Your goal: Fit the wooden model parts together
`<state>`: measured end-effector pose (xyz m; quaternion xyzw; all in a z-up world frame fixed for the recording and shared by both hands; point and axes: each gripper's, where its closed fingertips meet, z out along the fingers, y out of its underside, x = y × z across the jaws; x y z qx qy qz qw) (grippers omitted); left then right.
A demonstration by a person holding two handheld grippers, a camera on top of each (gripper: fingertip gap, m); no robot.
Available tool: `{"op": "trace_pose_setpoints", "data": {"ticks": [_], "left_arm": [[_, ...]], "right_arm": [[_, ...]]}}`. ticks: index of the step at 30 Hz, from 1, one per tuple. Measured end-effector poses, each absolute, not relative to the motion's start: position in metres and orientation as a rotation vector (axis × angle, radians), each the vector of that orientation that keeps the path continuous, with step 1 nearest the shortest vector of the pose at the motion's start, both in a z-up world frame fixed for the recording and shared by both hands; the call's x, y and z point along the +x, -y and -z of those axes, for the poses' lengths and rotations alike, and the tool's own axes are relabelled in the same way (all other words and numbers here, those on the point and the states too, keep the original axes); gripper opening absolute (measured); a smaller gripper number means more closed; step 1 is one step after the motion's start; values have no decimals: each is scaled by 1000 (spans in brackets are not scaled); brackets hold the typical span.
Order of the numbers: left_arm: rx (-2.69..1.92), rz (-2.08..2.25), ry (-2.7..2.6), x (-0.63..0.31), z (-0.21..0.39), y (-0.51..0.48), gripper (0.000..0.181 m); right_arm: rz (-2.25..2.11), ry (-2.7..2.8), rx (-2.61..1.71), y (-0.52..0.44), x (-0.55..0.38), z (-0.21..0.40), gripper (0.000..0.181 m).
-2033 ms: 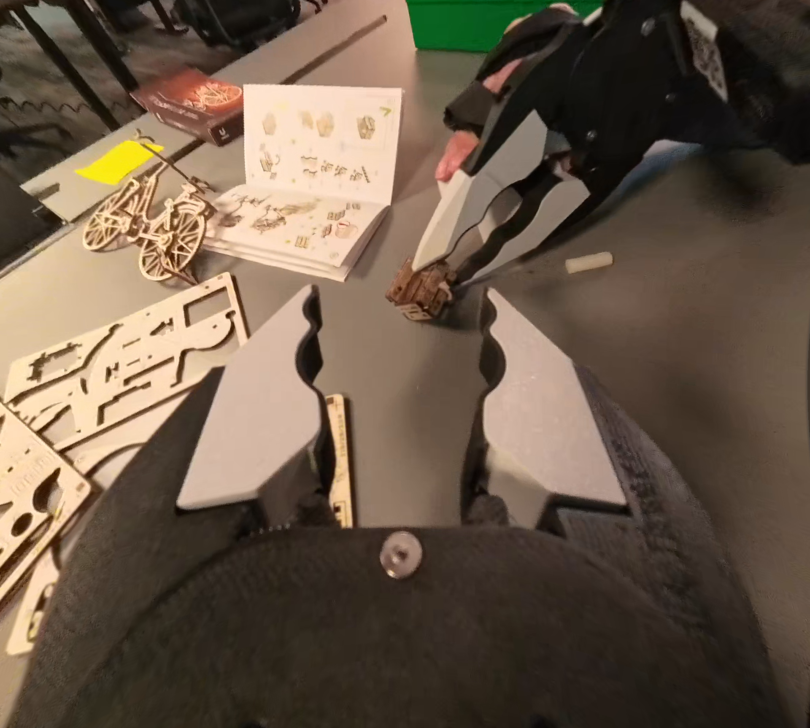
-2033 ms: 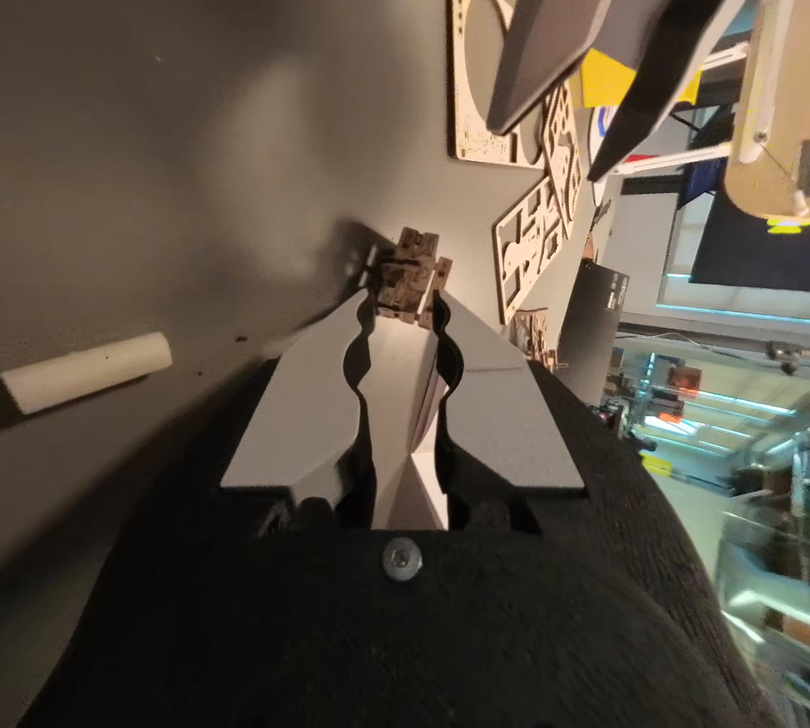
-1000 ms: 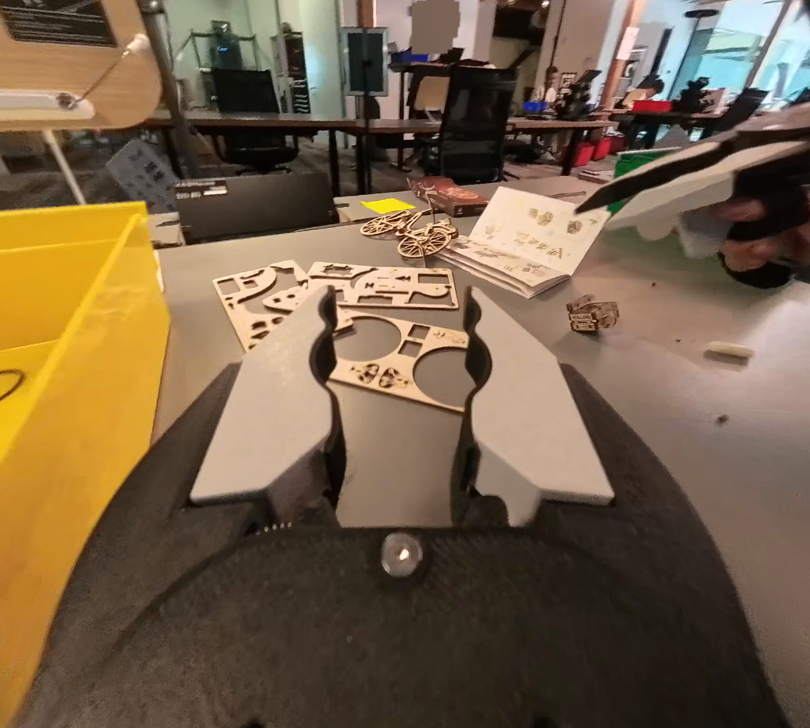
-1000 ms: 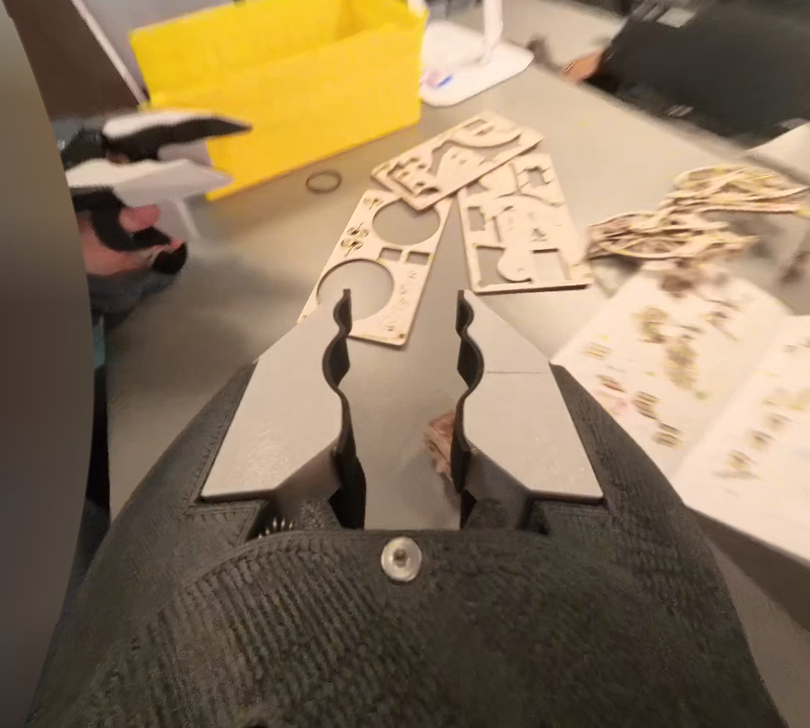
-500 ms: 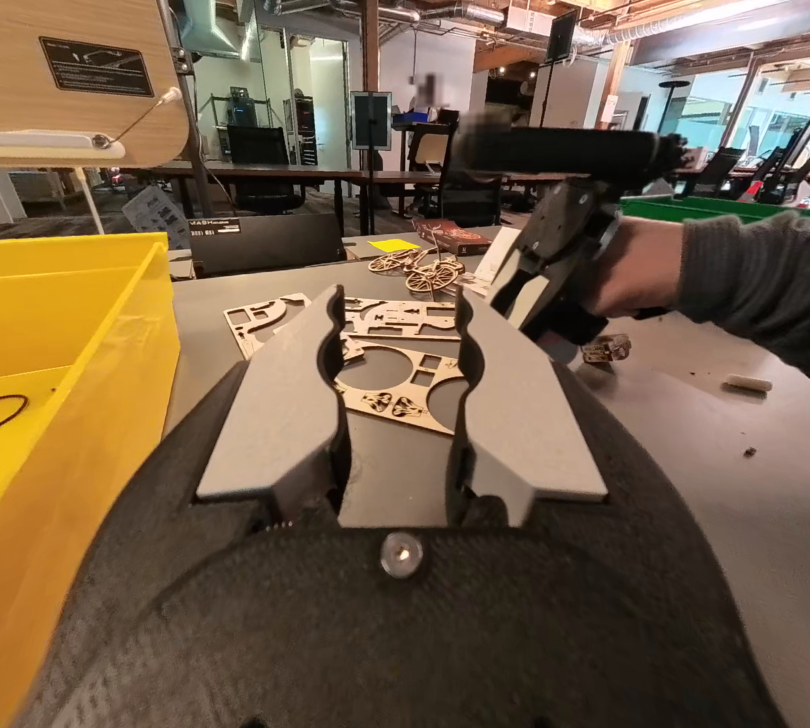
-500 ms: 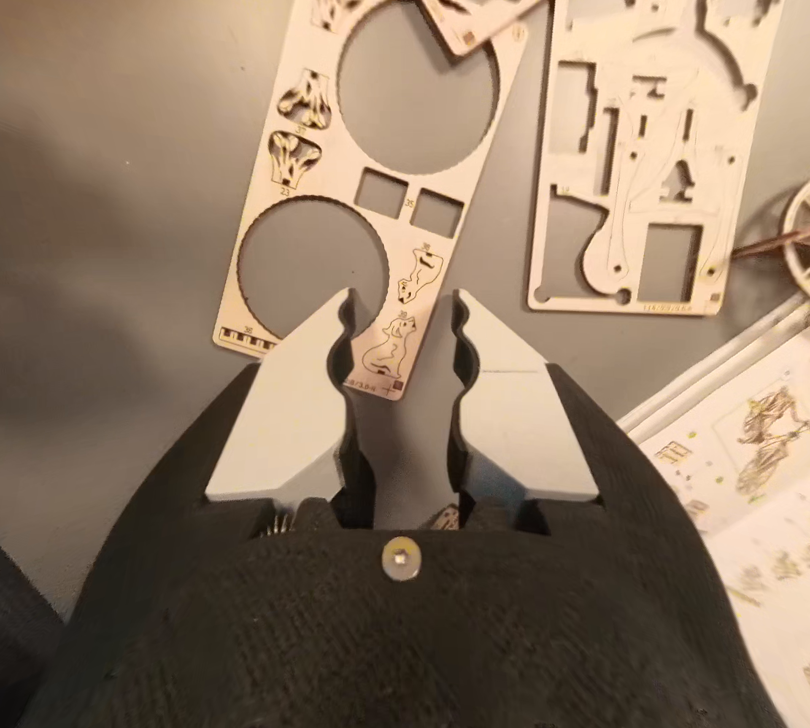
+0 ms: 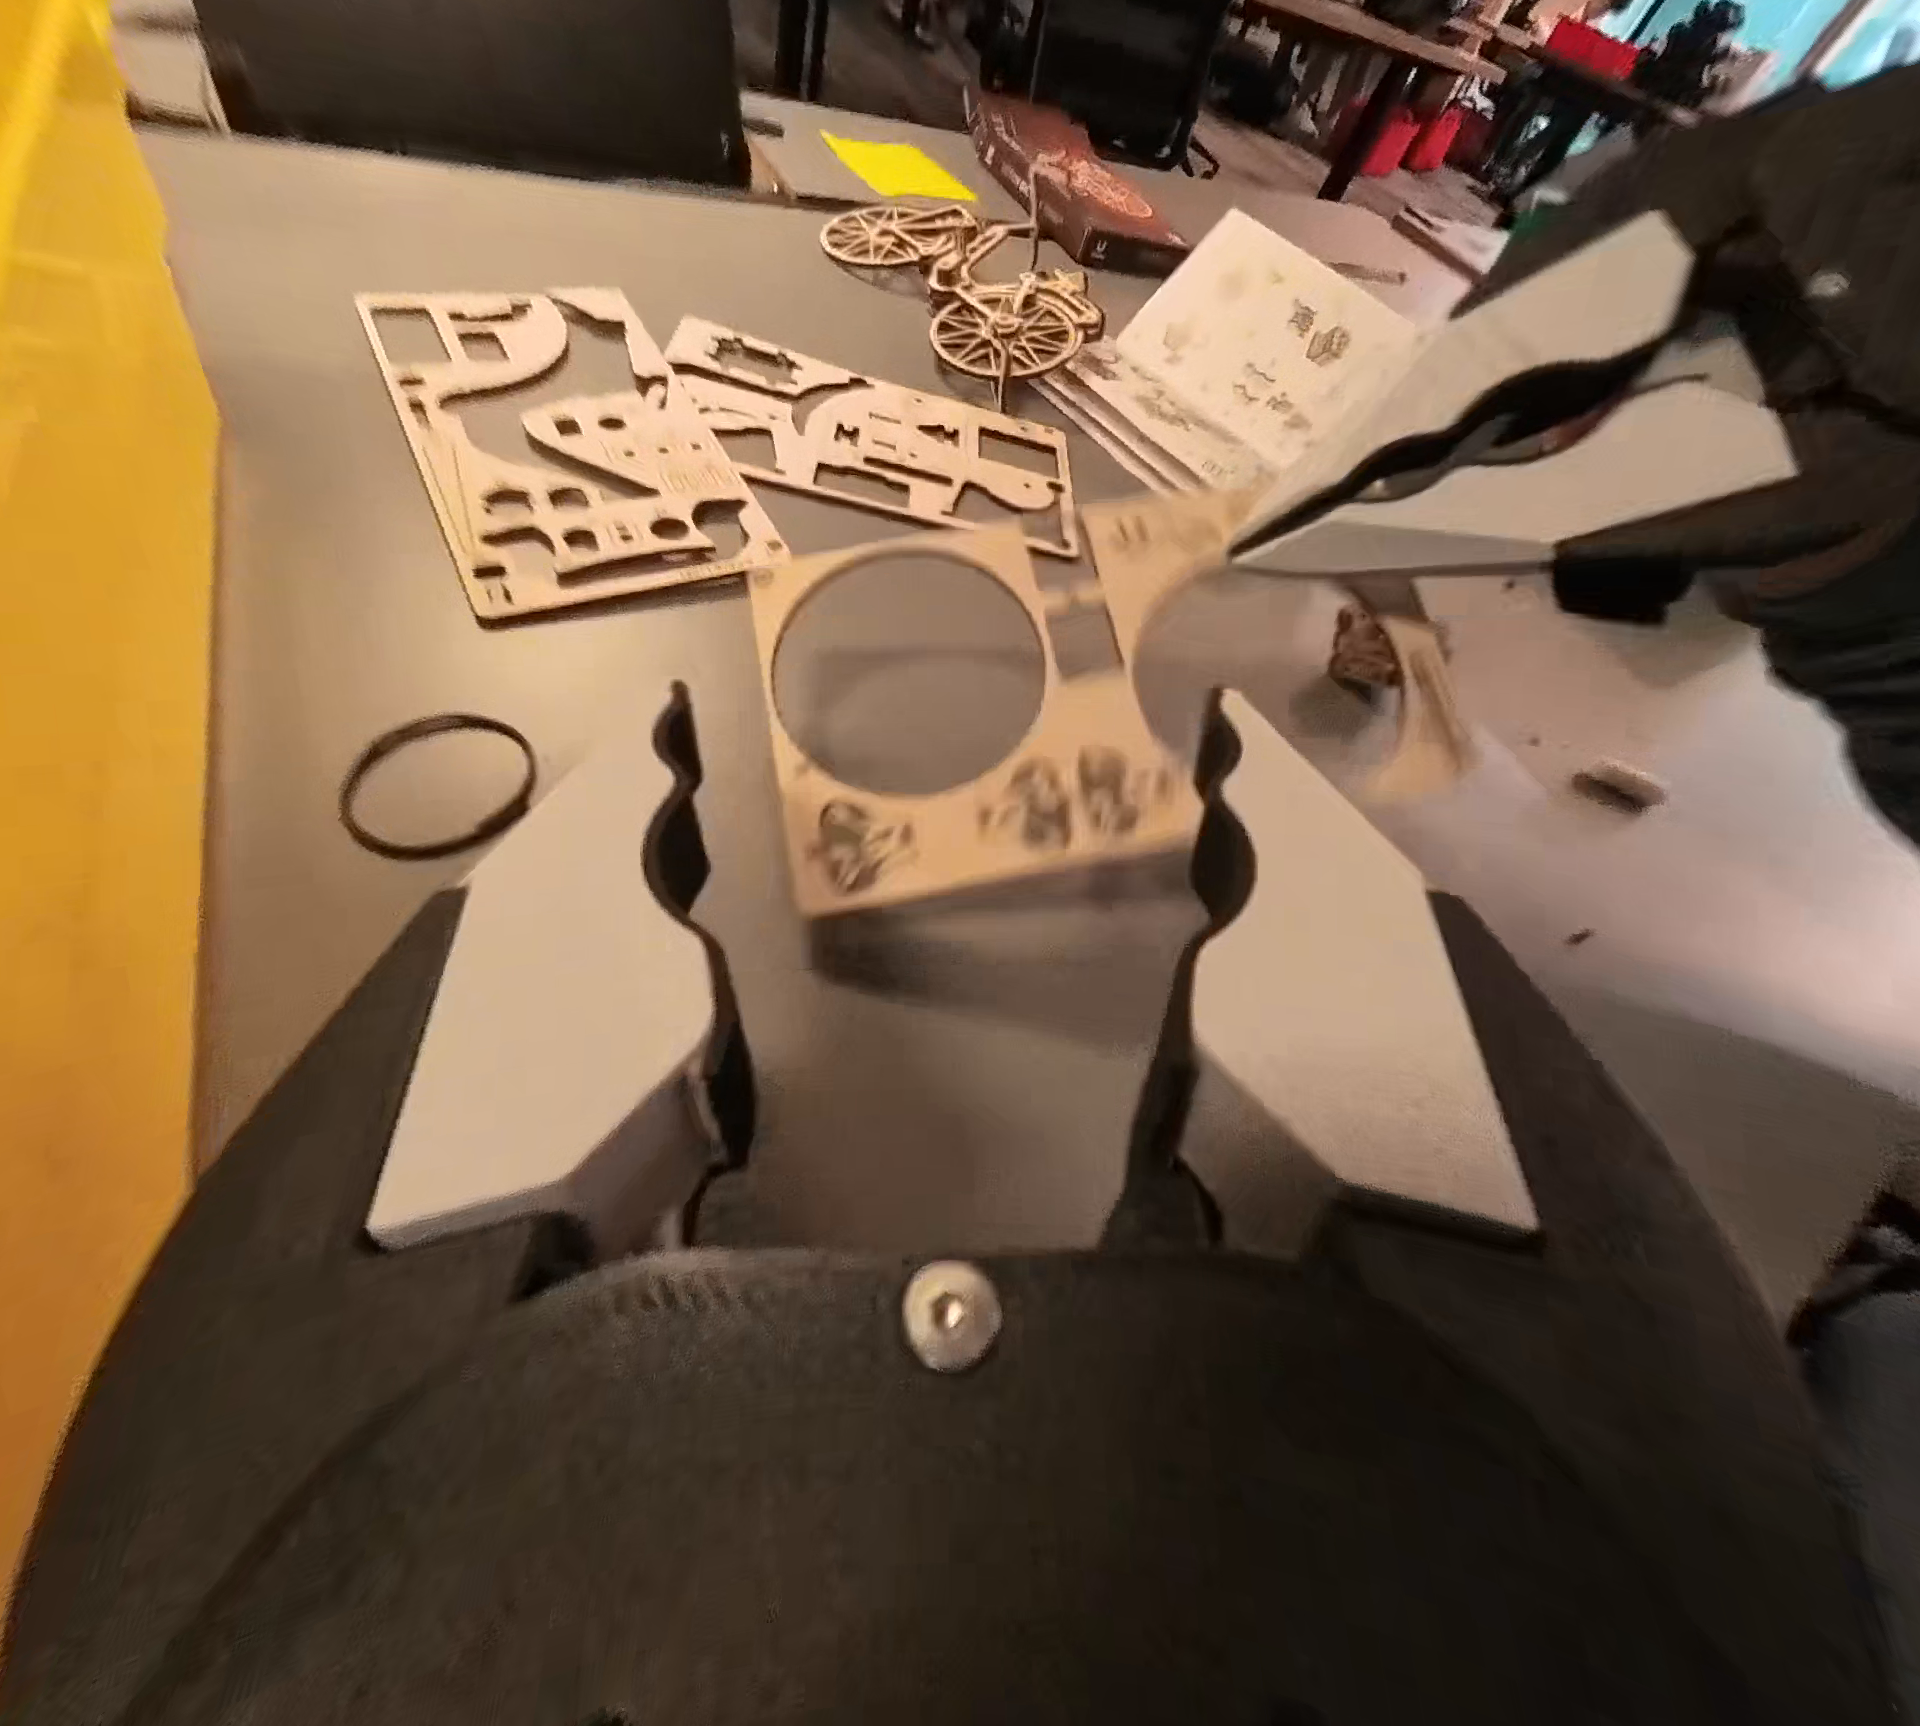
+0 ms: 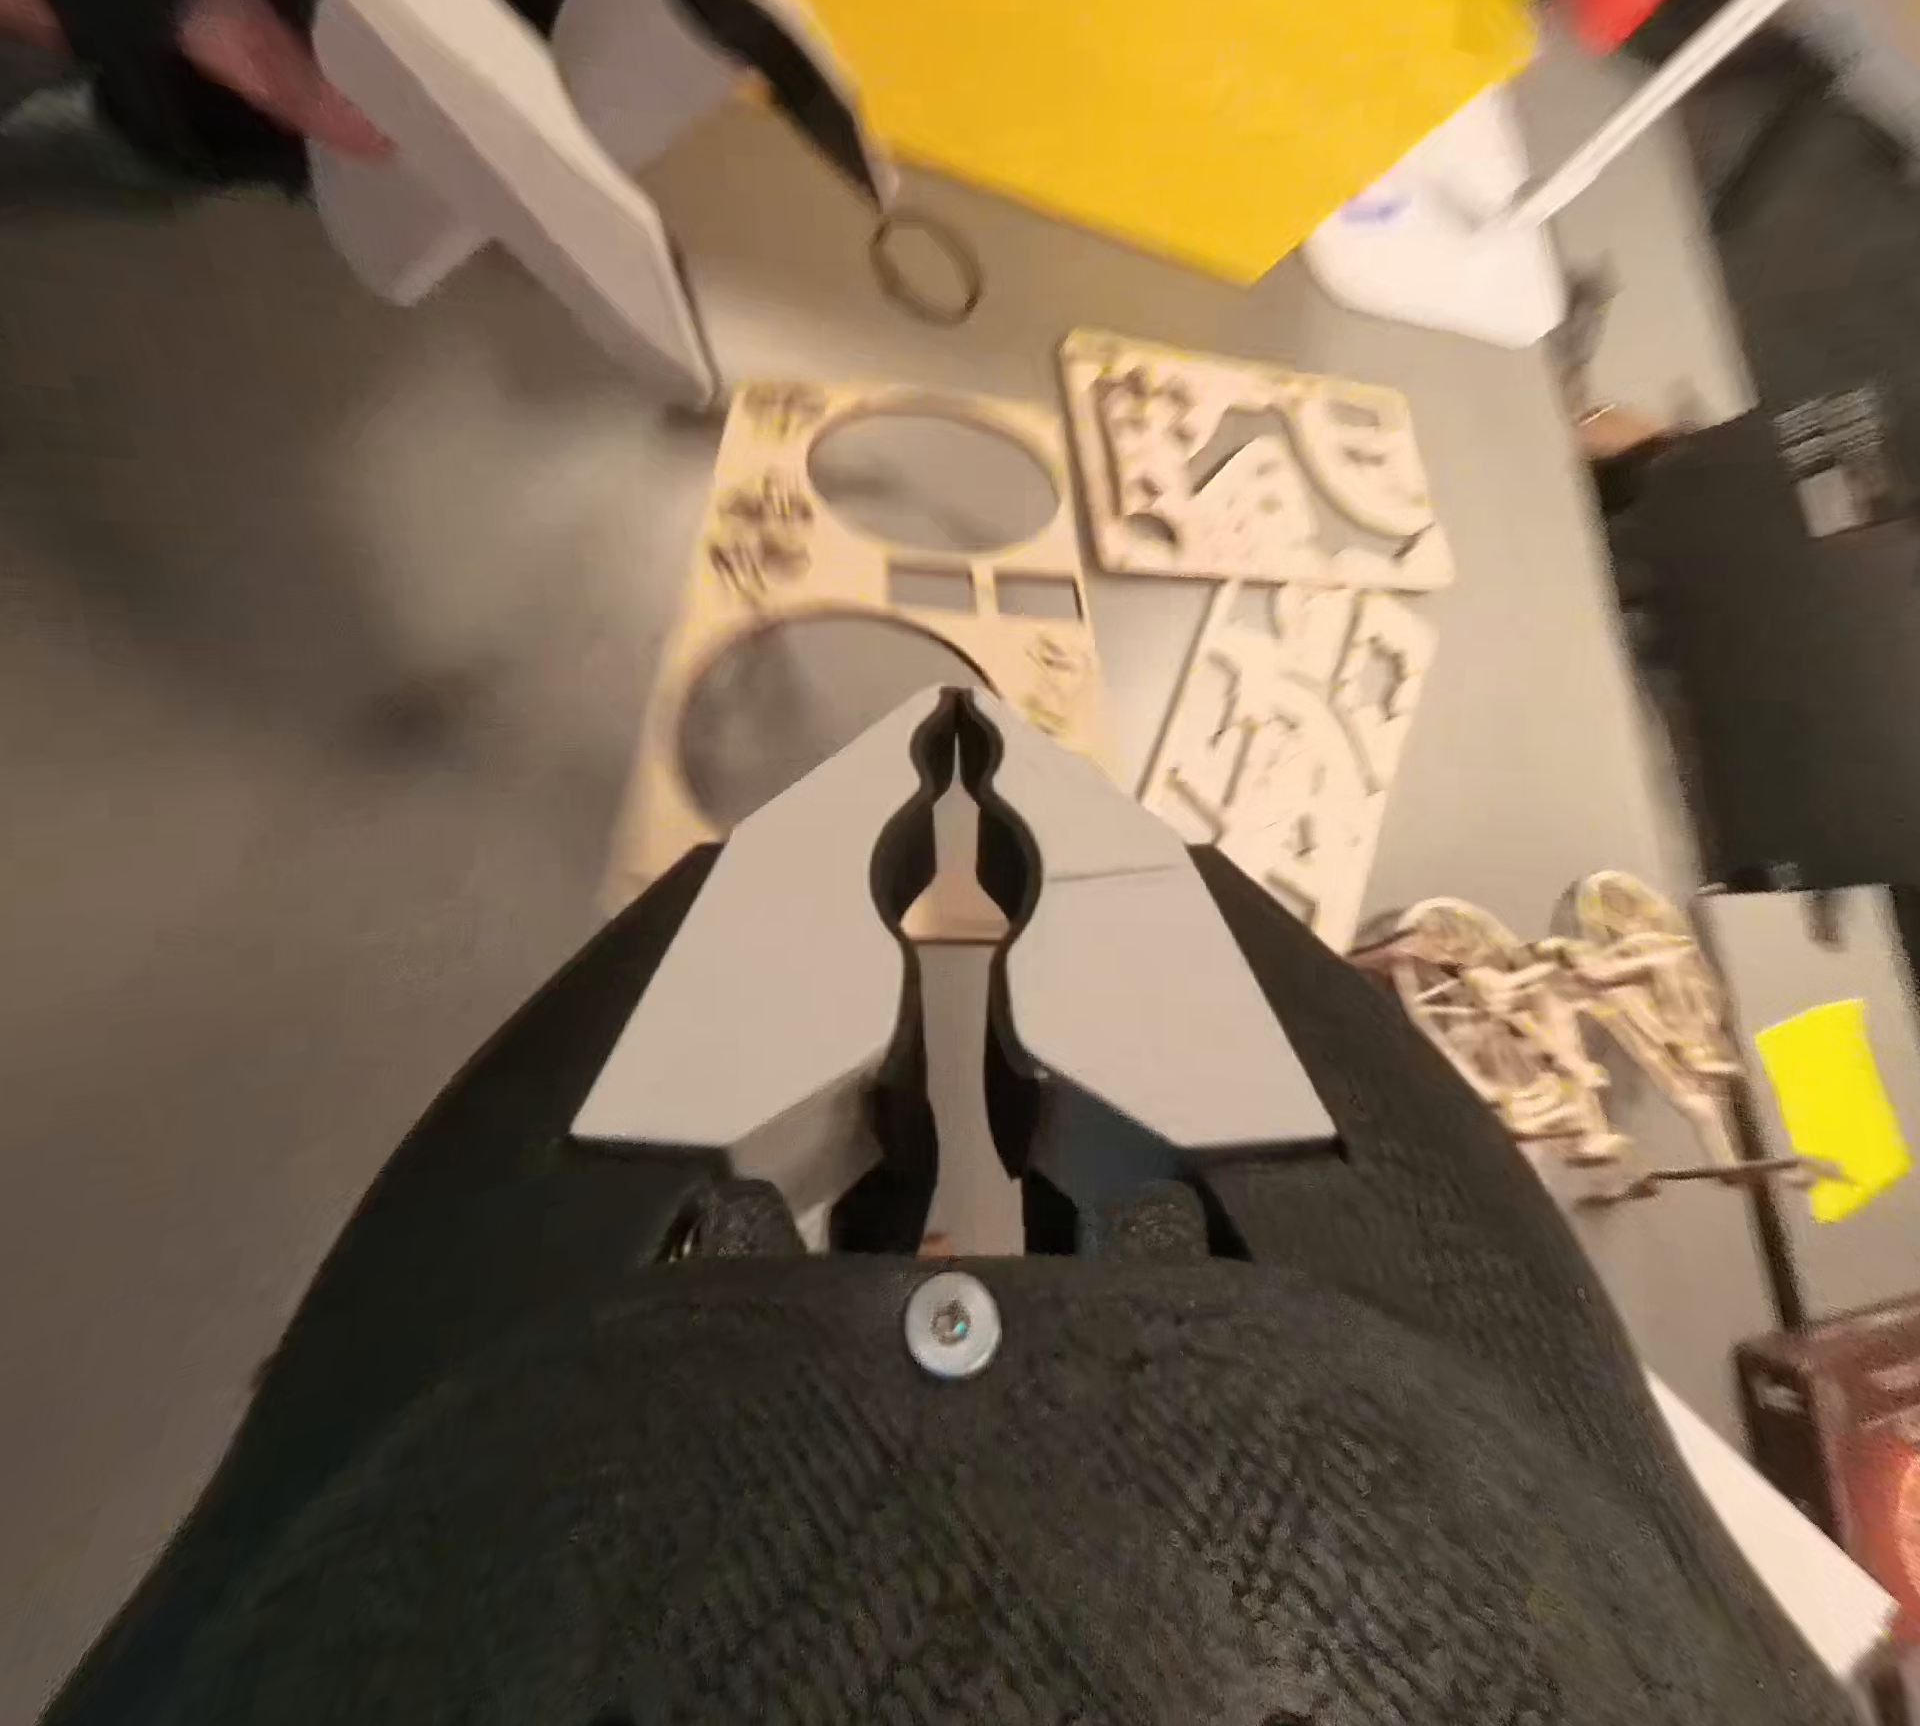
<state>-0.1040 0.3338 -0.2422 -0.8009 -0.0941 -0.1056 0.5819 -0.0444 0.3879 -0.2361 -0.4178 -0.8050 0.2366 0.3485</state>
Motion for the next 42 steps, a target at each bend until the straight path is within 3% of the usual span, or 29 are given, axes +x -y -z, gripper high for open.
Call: {"op": "trace_pose_setpoints", "data": {"ticks": [5, 9, 12, 16, 21, 22, 23, 29, 35, 37, 41, 42], "left_arm": [[-1801, 357, 358, -101, 230, -326, 88], [-1790, 309, 324, -93, 232, -324, 80], [-1775, 345, 283, -81, 230, -325, 73], [-1798, 369, 265, -69, 232, -323, 72], [-1807, 361, 215, -56, 232, -318, 67], [-1807, 363, 211, -54, 232, -318, 66], [-1806, 371, 211, -52, 233, -318, 64], [-1786, 420, 322, -48, 241, -320, 61], [-1518, 570, 440, -44, 210, -336, 88], [-1412, 659, 427, -42, 191, -347, 83], [-1167, 808, 337, -47, 150, -356, 55], [-1121, 825, 317, -48, 144, -355, 37]], "right_arm": [[-664, 1963, -1008, -398, -43, 203, 0], [-673, 2222, -1159, -400, -32, 244, 28], [-418, 2470, -1167, -427, -30, 282, 45], [-310, 2728, -1182, -448, -29, 302, 57], [-188, 2932, -1013, -458, -21, 314, 38], [-176, 2935, -1013, -457, -22, 313, 19], [-167, 2941, -998, -455, -23, 313, 11], [-276, 2669, -835, -440, -47, 288, 9], [-478, 2153, -693, -405, -68, 209, 9], [-547, 2046, -639, -386, -67, 186, 9], [-603, 2001, -524, -358, -57, 167, 8], [-606, 2004, -511, -355, -55, 166, 8]]}}
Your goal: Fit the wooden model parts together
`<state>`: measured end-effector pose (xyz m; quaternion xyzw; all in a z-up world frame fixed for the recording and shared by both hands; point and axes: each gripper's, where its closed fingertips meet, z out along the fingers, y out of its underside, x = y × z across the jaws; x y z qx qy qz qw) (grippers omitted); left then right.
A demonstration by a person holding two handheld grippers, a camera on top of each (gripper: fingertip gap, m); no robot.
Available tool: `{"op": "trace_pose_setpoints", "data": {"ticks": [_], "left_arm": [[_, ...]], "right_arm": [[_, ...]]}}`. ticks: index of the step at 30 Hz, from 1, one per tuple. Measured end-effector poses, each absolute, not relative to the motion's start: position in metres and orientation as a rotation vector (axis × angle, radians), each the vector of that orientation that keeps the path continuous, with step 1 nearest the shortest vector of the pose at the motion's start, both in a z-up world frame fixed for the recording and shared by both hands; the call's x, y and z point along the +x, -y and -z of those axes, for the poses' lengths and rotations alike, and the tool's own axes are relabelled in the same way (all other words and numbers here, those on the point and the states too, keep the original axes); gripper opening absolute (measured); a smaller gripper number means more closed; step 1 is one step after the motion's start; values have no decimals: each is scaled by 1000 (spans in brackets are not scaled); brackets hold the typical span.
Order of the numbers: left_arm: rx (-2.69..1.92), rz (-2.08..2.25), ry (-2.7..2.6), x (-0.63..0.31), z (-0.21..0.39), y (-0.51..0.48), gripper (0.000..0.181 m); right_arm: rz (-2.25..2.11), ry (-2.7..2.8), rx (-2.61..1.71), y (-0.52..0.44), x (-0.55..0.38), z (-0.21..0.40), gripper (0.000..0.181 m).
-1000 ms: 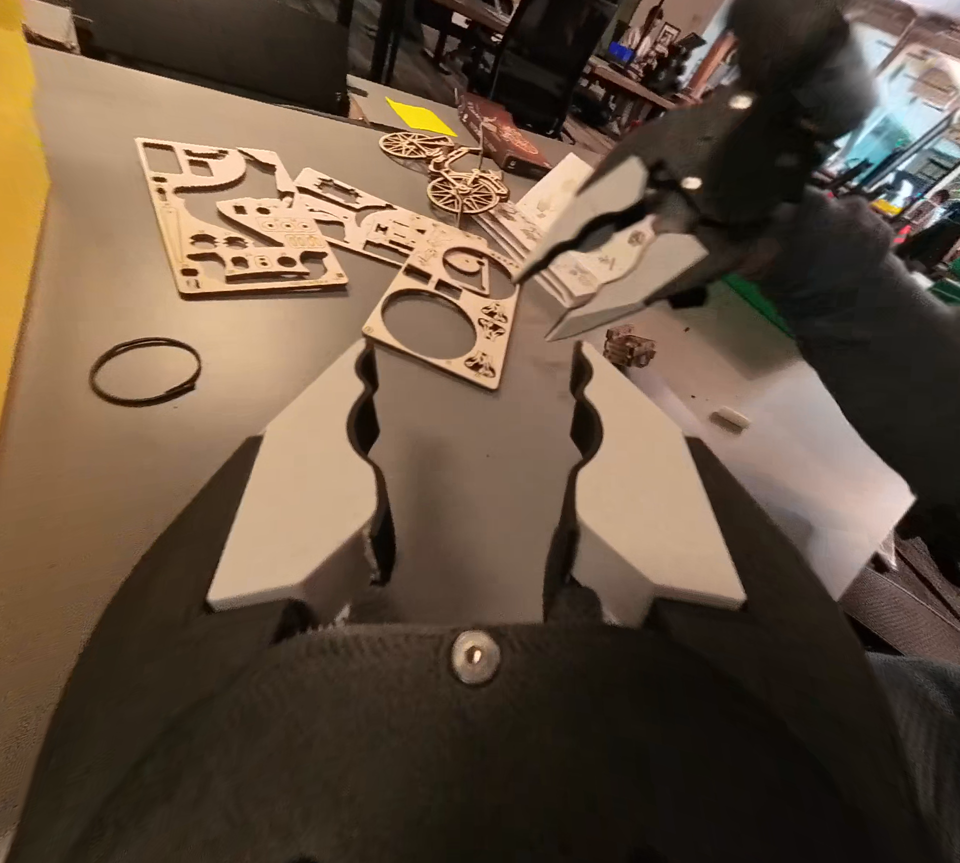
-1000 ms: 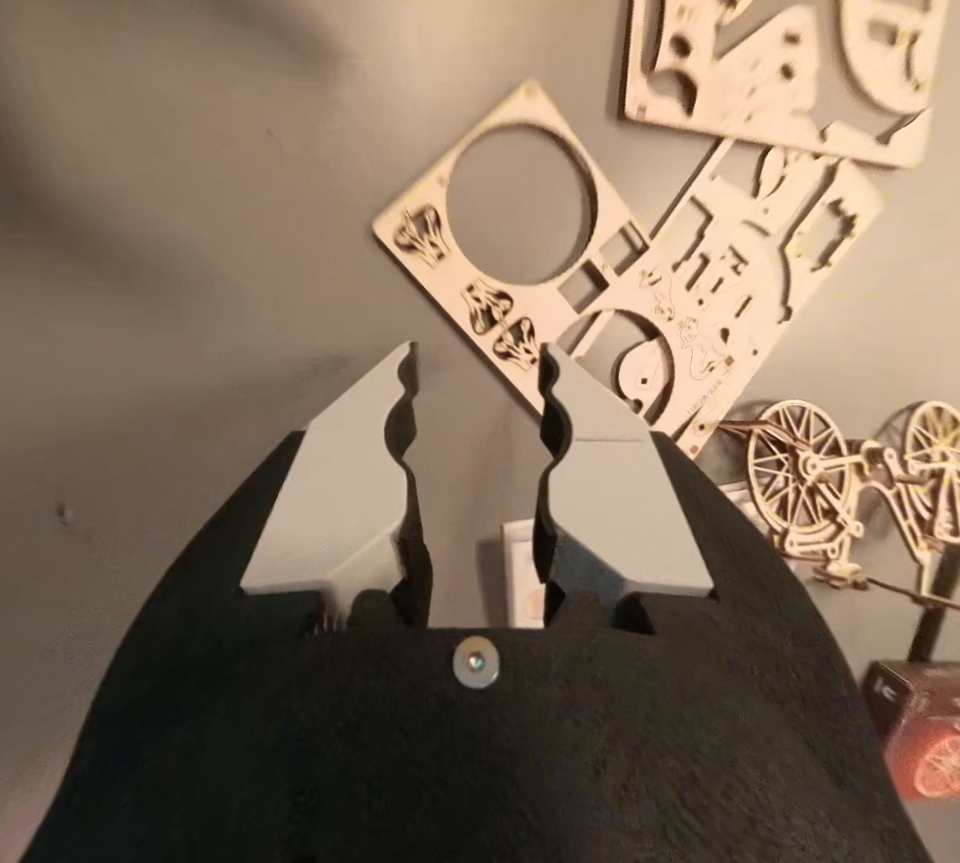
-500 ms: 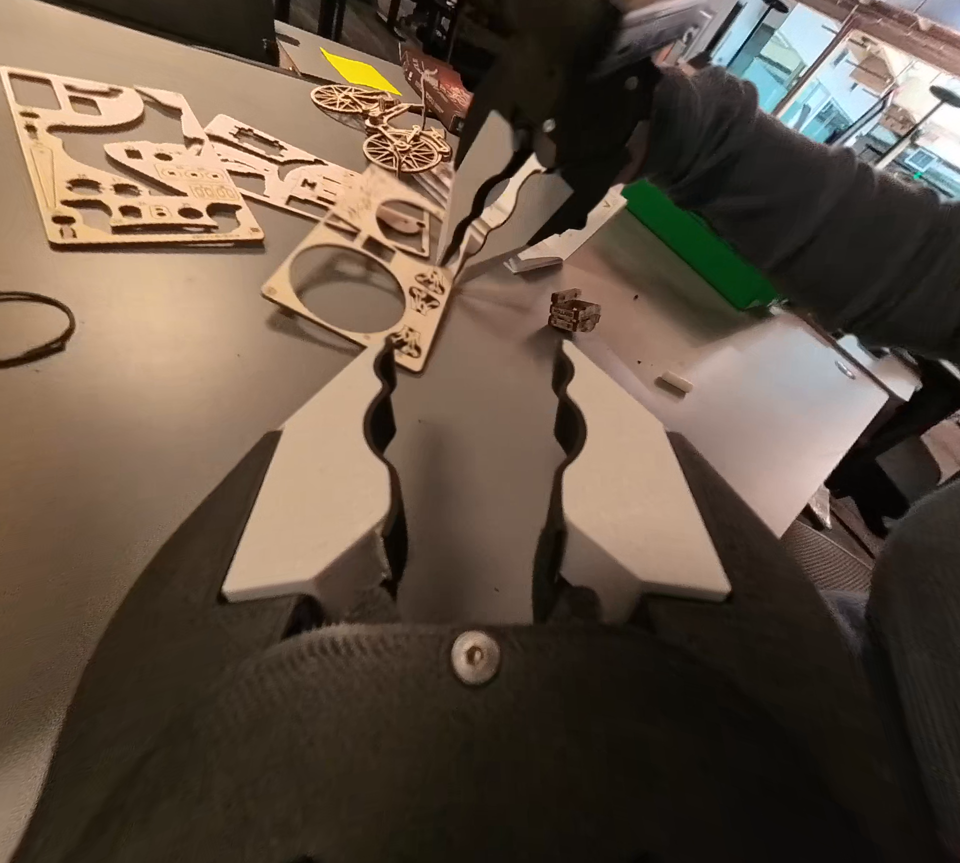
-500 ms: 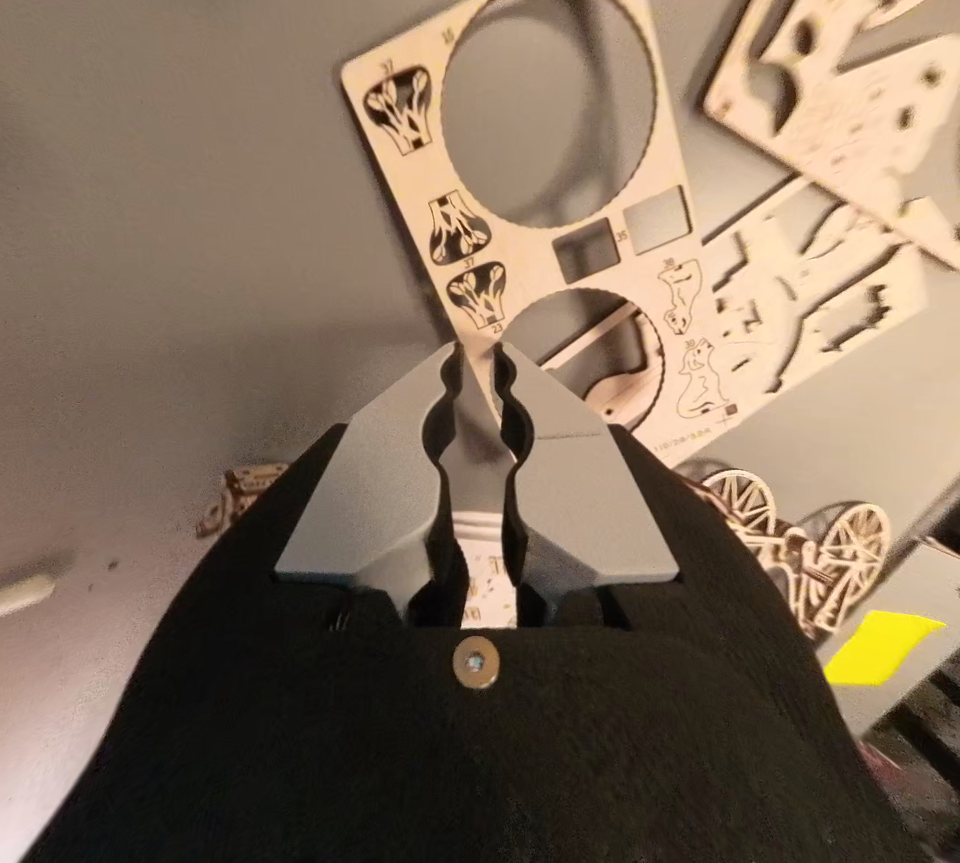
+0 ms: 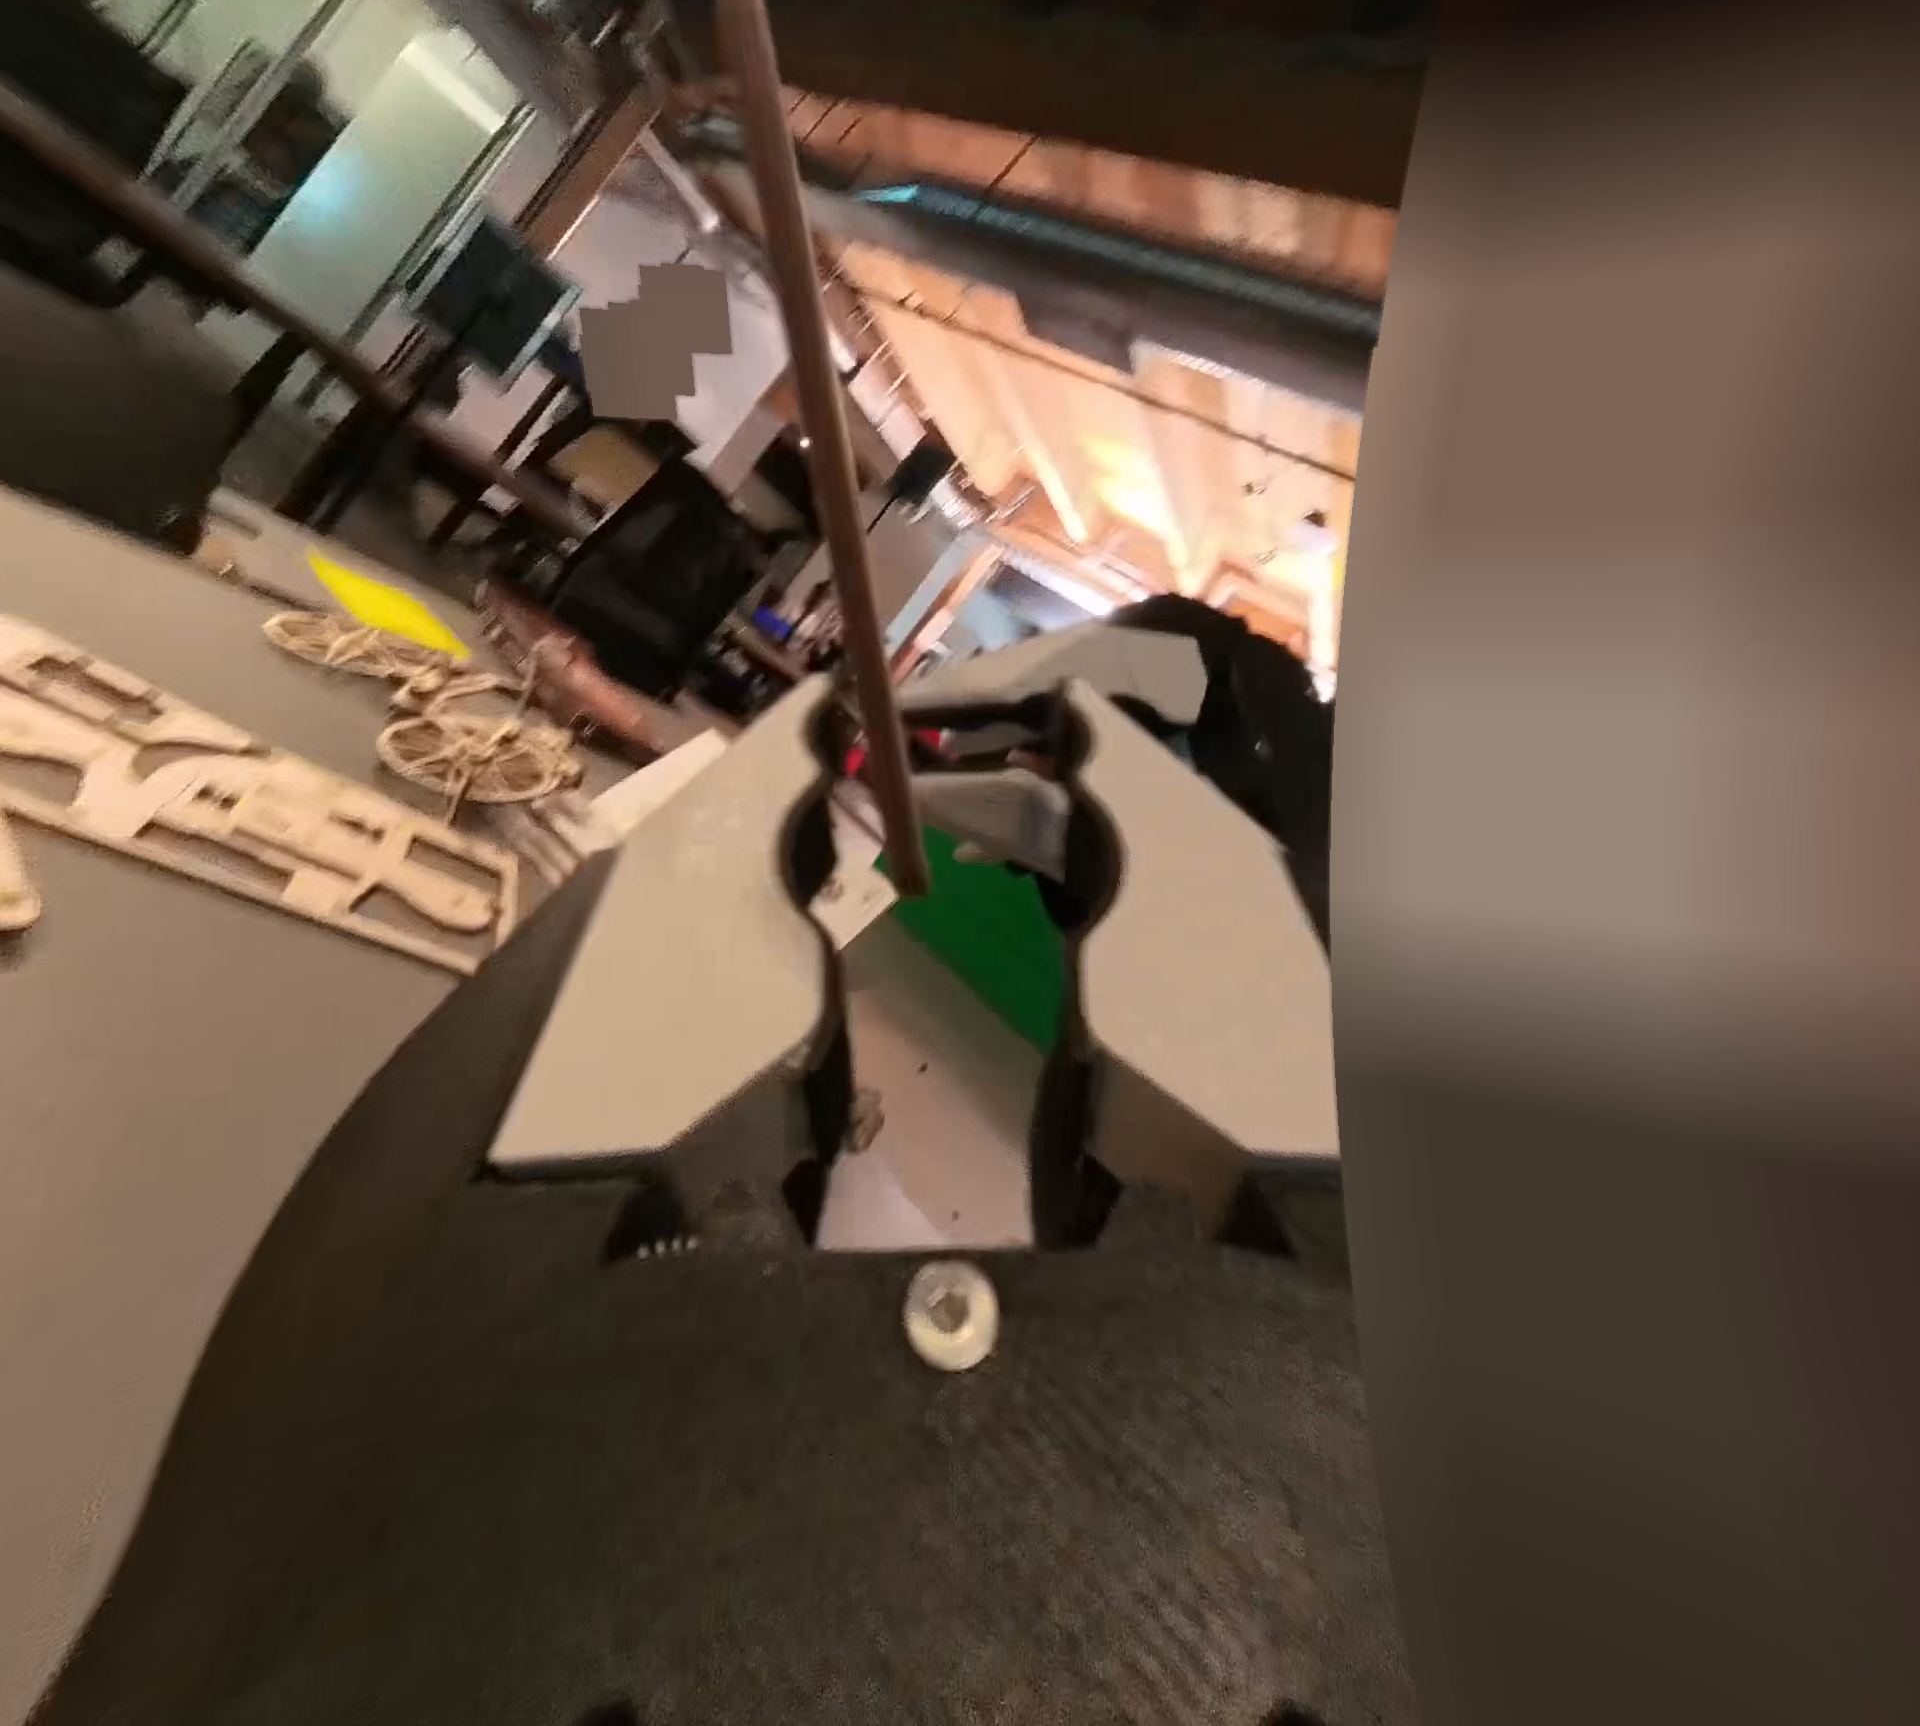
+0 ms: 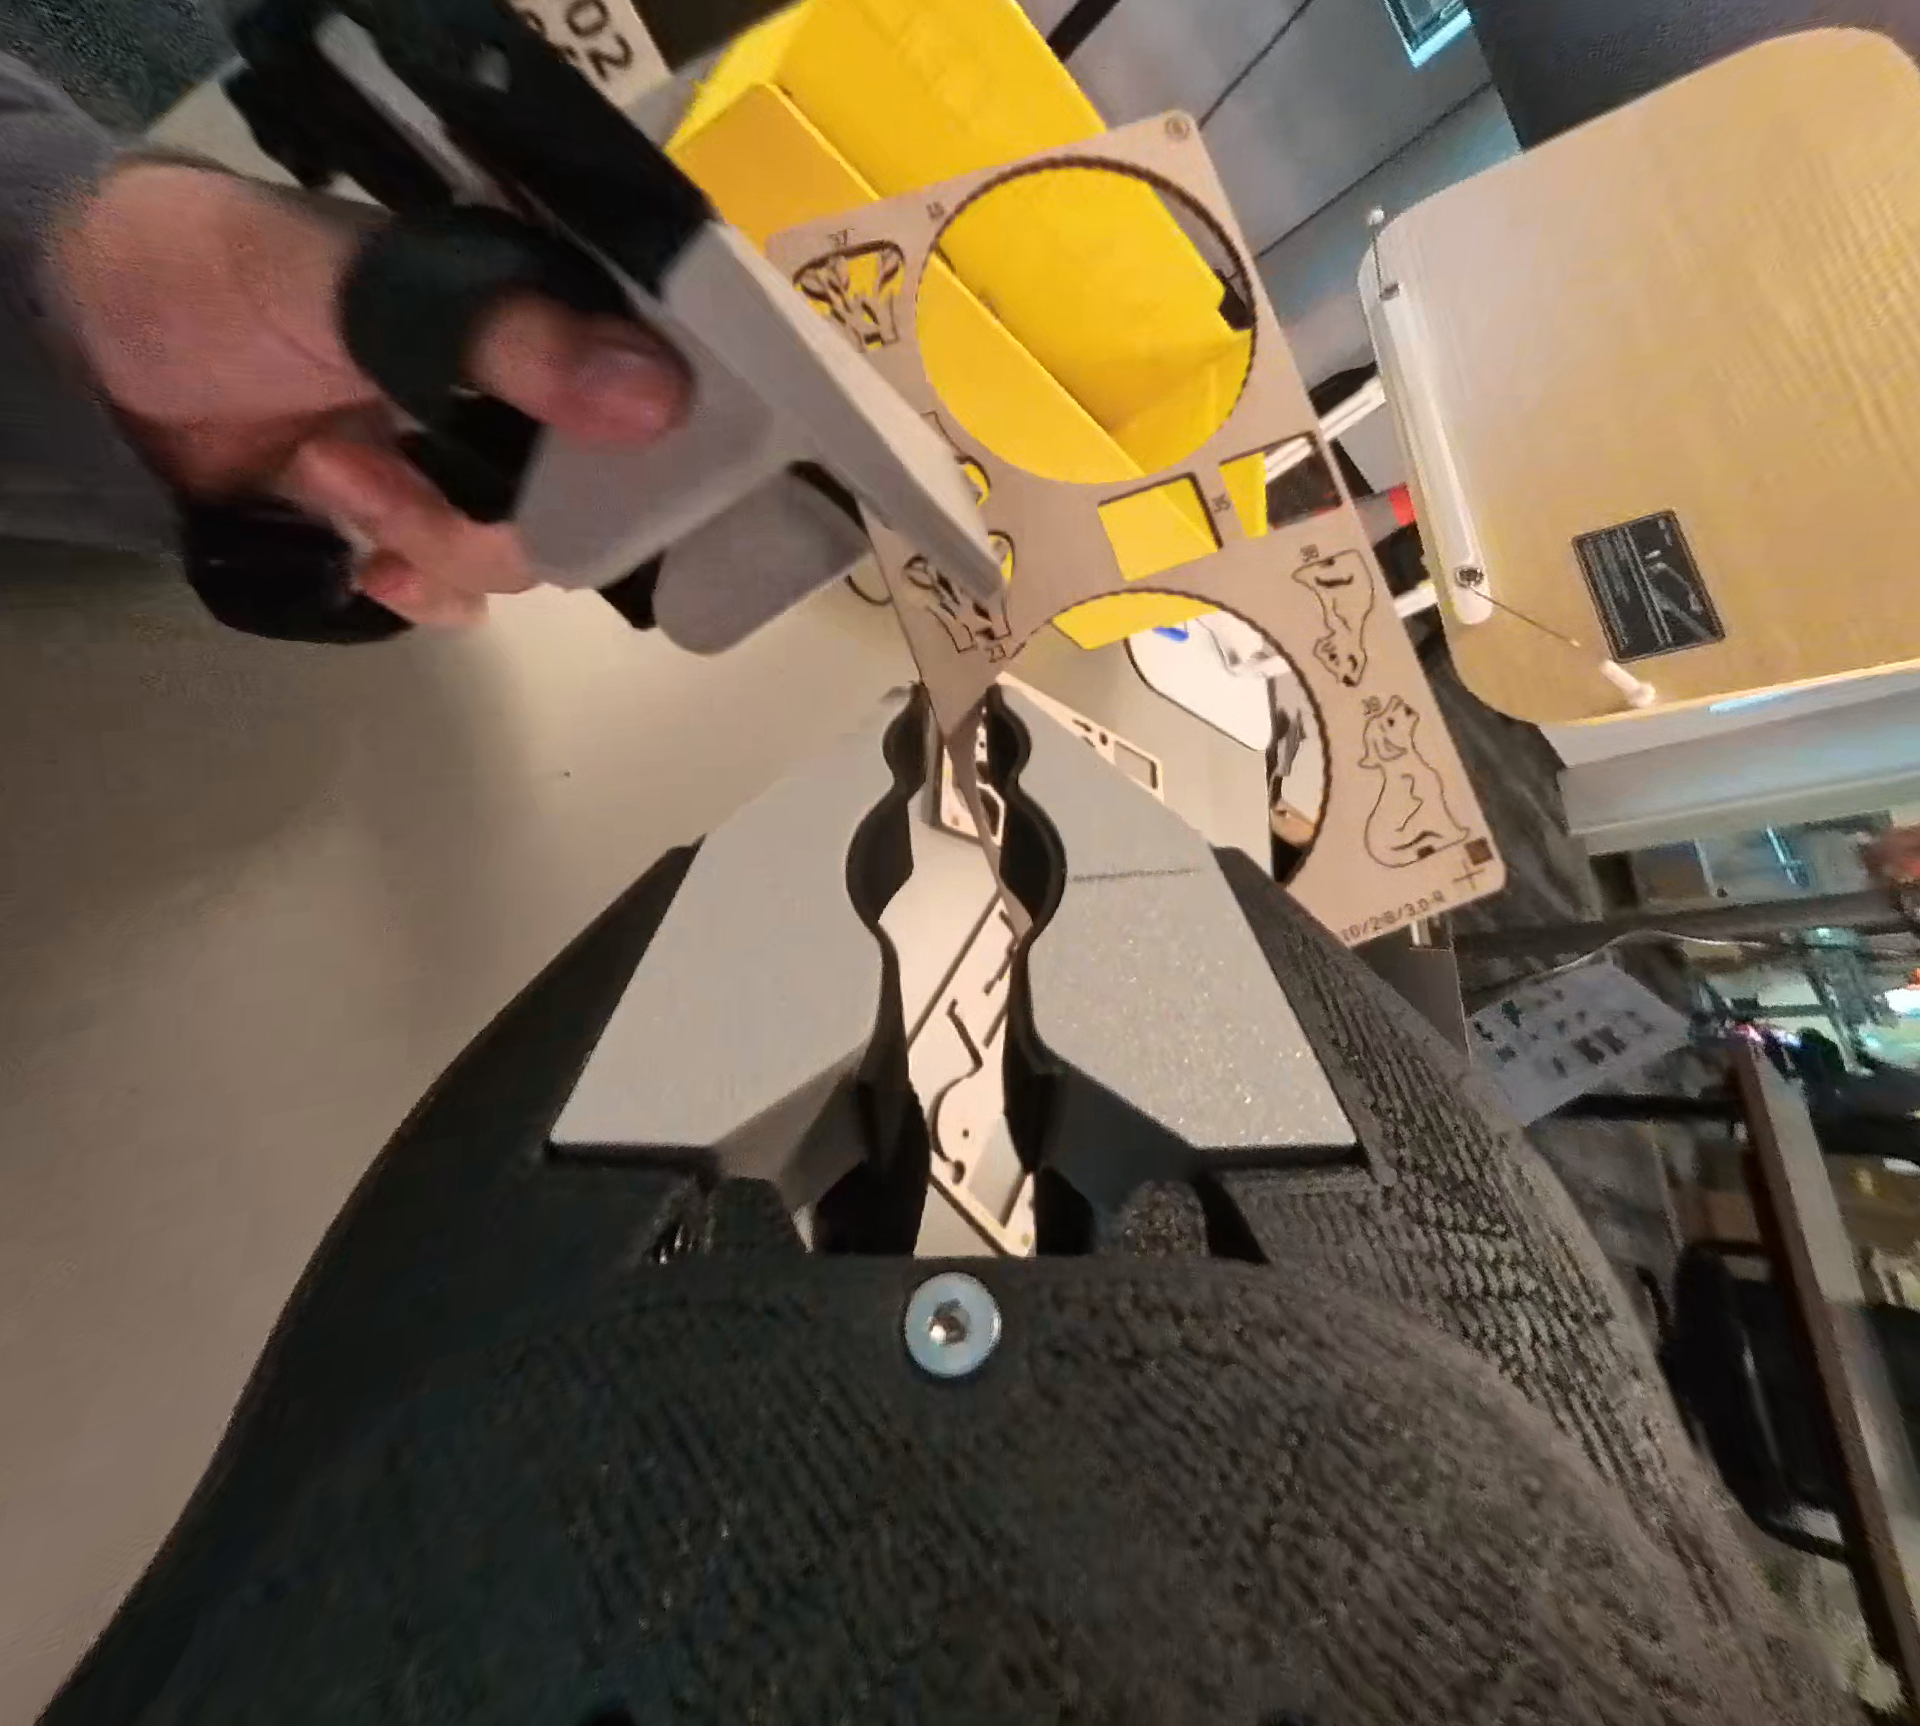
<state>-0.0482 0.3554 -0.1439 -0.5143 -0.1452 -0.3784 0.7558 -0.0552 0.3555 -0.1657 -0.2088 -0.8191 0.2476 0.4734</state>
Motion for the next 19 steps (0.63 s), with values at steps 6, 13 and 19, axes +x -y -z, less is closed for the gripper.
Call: {"op": "trace_pose_setpoints", "data": {"ticks": [6, 13, 19], "left_arm": [[-1078, 768, 332, -62, 144, -355, 0], [-981, 815, 310, -67, 123, -342, 1], [-960, 870, 326, -65, 123, -339, 0]], "right_arm": [[-752, 1881, -661, -361, -49, 150, 11], [-1443, 1272, -1271, -403, -40, 118, 41], [-2085, 1133, -1373, -386, -36, 120, 14]]}}
